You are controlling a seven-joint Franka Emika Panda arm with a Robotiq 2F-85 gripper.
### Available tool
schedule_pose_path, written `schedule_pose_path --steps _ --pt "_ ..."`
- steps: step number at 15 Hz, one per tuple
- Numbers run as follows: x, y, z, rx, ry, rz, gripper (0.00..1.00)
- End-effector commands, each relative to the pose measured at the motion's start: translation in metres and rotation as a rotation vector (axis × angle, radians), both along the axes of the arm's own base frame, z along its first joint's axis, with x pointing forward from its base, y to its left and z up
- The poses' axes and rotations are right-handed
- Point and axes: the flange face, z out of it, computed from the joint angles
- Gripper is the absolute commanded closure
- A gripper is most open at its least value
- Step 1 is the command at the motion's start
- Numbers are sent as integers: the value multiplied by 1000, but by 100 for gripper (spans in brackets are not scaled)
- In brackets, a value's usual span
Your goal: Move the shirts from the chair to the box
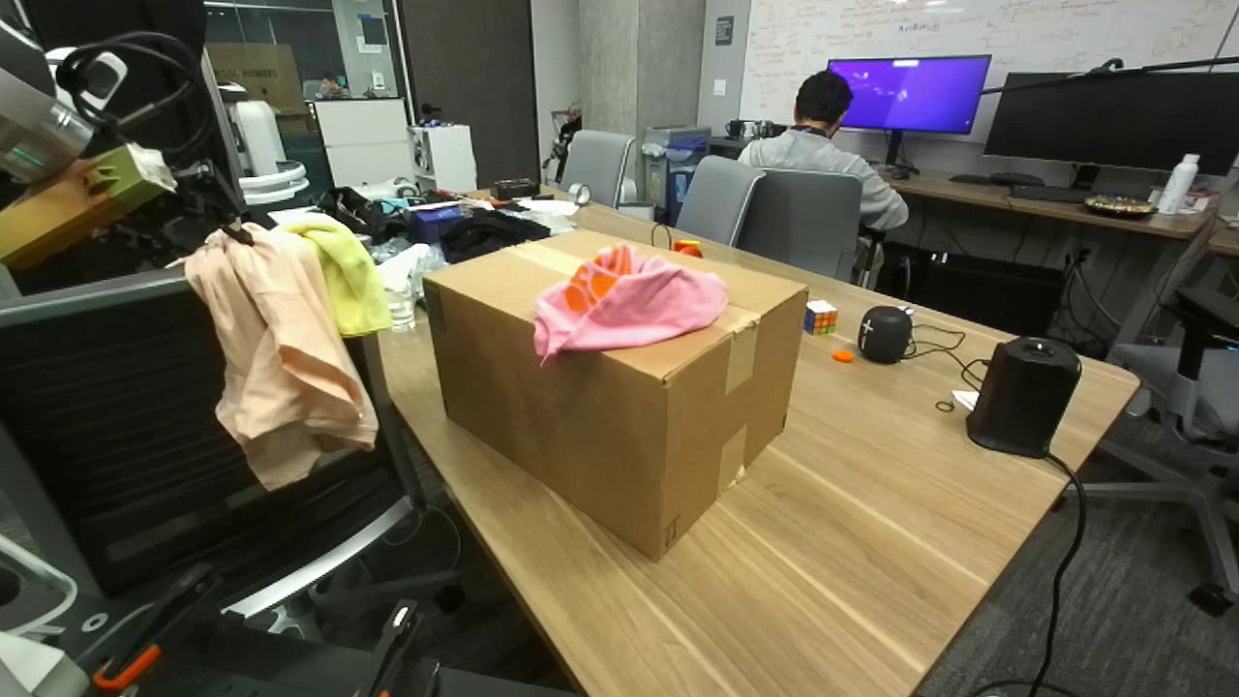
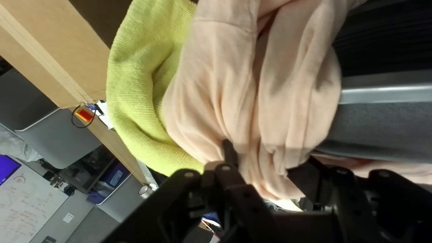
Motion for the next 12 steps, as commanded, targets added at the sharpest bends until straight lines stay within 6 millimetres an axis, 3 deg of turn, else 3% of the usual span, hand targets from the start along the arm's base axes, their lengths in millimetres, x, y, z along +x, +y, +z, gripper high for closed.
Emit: schedule_pose_path --steps 1,4,12 --pt "3 -4 2 21 -19 4 88" --pt "3 -4 13 52 -34 13 94" --pt "3 -13 46 152 -67 26 90"
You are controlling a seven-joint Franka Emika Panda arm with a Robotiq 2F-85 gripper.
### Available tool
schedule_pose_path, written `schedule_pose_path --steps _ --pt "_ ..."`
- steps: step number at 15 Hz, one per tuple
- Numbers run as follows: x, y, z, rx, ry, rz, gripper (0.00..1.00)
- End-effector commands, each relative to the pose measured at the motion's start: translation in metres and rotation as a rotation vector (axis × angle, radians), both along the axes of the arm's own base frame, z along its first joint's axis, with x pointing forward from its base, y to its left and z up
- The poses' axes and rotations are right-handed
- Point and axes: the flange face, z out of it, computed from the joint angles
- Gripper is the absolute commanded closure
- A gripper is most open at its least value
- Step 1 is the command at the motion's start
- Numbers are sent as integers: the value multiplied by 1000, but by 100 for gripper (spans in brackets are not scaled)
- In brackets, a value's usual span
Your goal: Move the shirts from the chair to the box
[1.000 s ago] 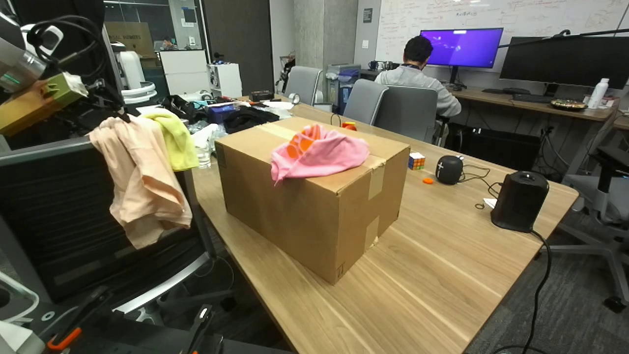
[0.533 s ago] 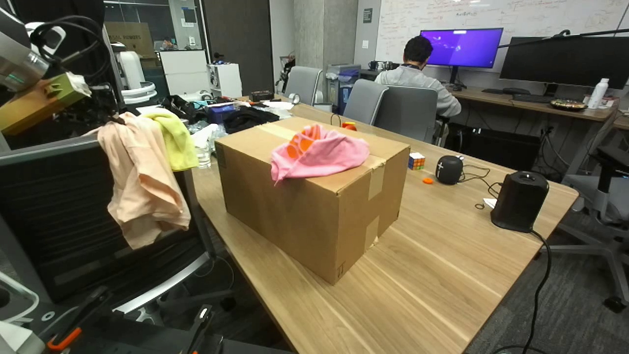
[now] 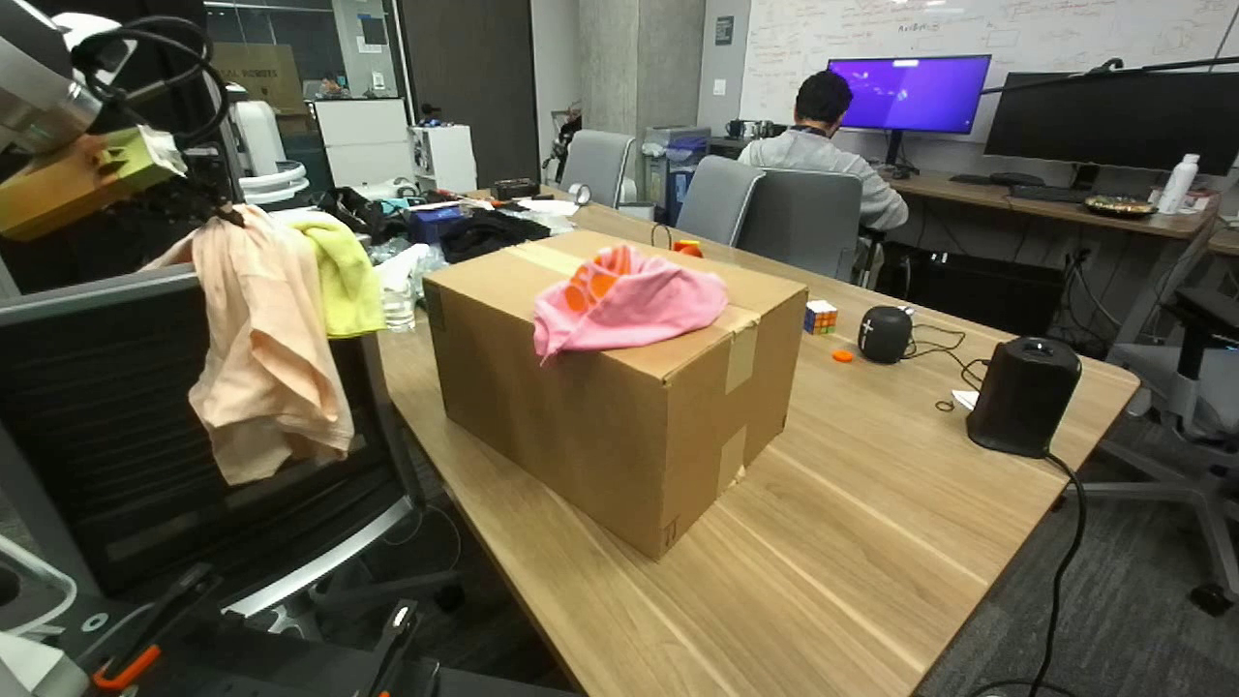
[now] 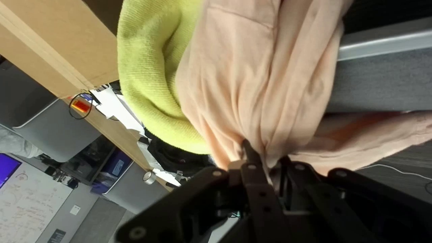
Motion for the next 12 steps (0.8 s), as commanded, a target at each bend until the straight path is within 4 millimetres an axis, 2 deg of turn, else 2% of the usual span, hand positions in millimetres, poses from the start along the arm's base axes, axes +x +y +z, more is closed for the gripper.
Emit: schedule_pose_path --steps 1,8,12 --pt "-2 -3 25 64 -39 23 90" --pt "-4 -18 57 170 -51 6 91" --pt "-1 -31 92 243 -78 -18 91"
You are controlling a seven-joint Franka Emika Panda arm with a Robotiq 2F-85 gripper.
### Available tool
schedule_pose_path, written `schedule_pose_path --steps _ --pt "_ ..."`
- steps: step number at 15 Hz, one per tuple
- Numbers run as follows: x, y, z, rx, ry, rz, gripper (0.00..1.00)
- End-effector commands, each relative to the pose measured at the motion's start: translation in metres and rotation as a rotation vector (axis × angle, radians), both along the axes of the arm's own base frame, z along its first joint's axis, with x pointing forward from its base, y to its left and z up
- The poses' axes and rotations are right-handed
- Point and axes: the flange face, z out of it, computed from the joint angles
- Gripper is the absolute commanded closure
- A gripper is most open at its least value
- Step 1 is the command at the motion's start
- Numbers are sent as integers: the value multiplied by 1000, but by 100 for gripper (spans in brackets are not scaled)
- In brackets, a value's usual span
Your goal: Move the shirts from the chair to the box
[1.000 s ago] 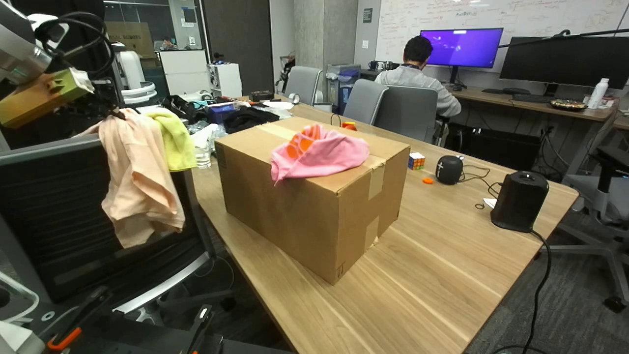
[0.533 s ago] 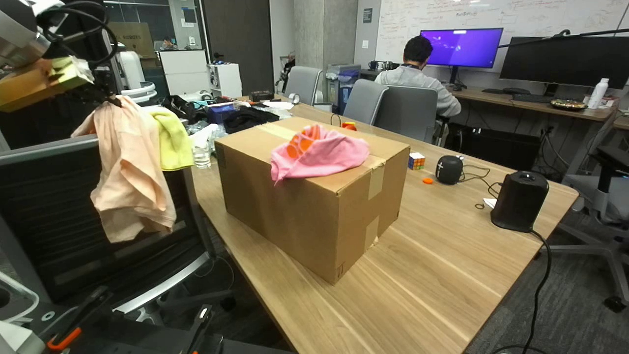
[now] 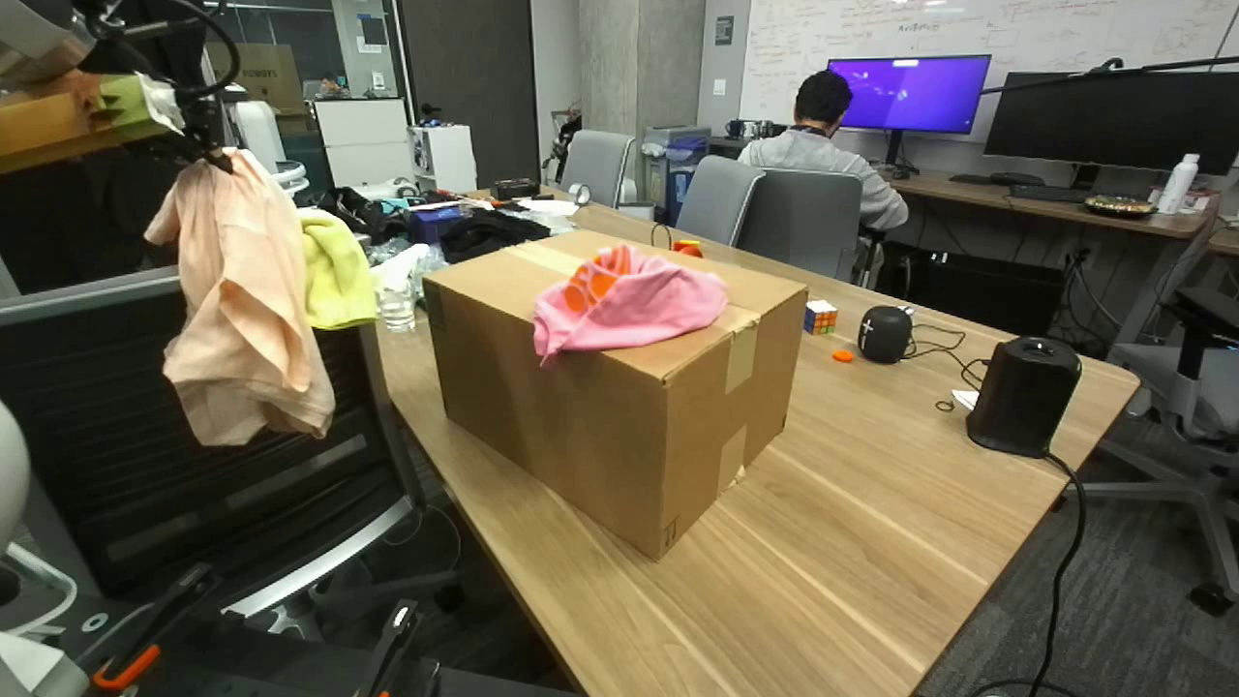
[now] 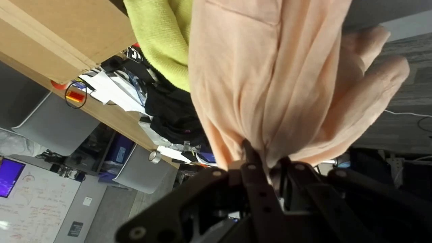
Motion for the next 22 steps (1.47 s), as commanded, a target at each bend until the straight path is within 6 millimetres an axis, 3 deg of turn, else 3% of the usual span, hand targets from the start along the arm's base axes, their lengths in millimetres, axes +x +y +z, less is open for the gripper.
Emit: schedule_pose_path --steps 1,5,12,16,22 --pt "1 -10 47 85 -33 -12 91" --pt "13 -34 97 162 -55 -69 91" --pt "45 -94 147 218 -89 -237 91" --pt "61 -131 156 224 -109 -334 91" --pt "79 -167 151 175 -167 -450 91"
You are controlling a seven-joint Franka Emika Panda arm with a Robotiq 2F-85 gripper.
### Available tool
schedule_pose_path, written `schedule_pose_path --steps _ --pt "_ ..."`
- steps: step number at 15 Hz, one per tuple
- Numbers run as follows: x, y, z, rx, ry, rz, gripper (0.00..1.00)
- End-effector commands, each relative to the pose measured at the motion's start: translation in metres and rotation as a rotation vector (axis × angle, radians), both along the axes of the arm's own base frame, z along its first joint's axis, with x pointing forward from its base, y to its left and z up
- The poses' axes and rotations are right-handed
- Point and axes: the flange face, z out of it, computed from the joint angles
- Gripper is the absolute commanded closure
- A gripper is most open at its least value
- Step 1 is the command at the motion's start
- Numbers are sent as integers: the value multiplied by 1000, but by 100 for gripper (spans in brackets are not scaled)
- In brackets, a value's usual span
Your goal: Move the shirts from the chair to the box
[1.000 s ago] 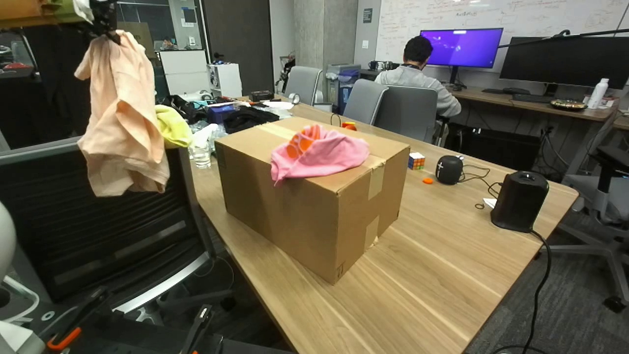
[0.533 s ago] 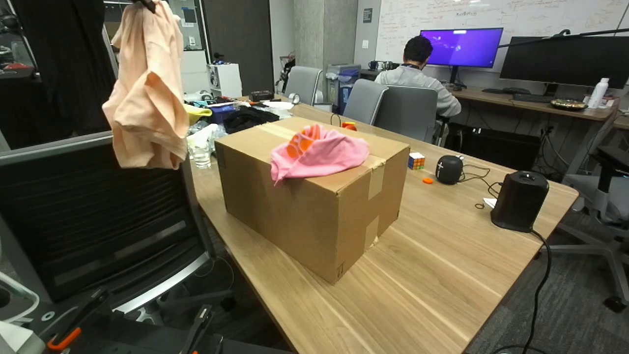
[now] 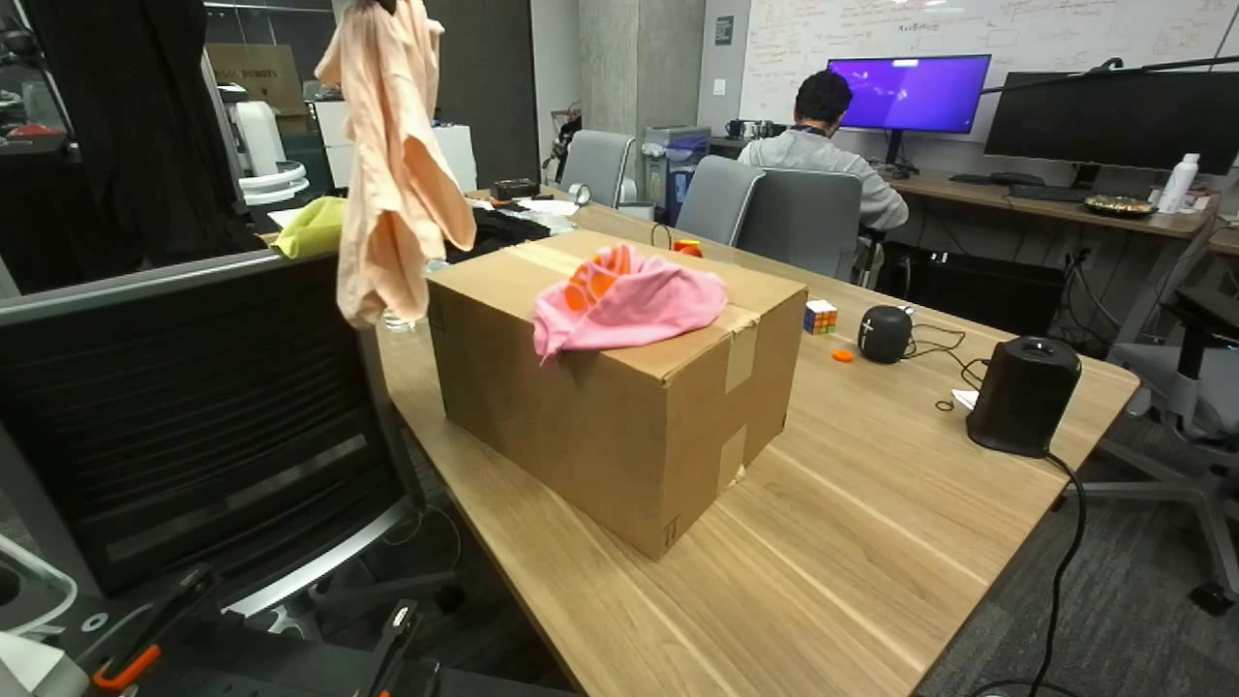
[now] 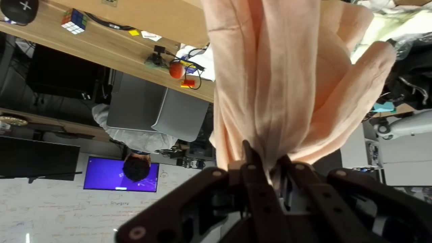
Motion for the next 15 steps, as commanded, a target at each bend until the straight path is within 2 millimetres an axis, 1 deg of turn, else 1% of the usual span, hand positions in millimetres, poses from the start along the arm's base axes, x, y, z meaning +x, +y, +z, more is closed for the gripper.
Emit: schedule_pose_path --steps 1,3,7,11,15 --pt "15 -14 6 -38 -53 -63 91" --pt "20 -20 2 -70 -80 -100 91" --pt "30 -26 -5 -121 -126 -171 91" --pt "45 -33 -10 -130 -126 -270 91" --pt "63 -52 -17 -168 -125 -376 91"
